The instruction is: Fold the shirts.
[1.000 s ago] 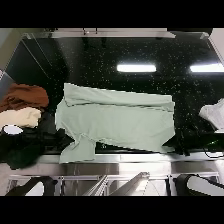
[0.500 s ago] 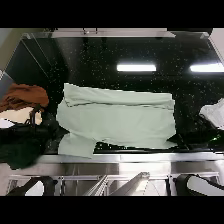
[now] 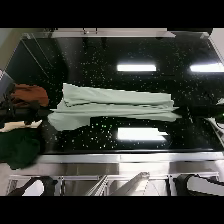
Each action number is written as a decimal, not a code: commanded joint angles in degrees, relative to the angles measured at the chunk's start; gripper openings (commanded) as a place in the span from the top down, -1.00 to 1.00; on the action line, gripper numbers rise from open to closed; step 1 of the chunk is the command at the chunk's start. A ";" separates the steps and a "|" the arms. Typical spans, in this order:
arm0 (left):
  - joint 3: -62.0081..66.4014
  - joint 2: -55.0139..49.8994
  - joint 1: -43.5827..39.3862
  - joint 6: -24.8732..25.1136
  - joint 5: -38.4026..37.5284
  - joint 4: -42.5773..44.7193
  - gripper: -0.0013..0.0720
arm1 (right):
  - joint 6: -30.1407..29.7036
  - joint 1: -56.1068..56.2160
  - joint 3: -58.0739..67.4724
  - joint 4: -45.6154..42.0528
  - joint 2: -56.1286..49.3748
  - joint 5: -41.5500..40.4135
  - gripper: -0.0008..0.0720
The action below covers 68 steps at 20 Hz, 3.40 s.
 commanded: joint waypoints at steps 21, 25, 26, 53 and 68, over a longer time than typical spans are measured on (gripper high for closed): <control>51.32 -47.76 -15.28 1.38 4.92 6.62 0.91 | -8.92 8.26 15.45 8.20 -20.41 -10.05 0.92; 56.39 -50.95 -17.07 1.36 -0.20 6.67 0.90 | -8.85 8.24 15.45 8.17 -20.41 -9.42 0.48; 57.20 -51.32 -17.05 1.33 -1.73 6.69 0.38 | -8.81 7.93 15.47 8.20 -20.31 -8.33 0.05; 47.89 -40.46 -38.77 -3.30 5.62 5.95 0.93 | 1.36 11.02 32.50 9.92 -17.11 9.46 0.92; 70.27 -52.68 -42.40 -9.77 -8.15 -8.90 0.93 | 6.21 34.86 38.27 15.39 -10.10 1.11 0.92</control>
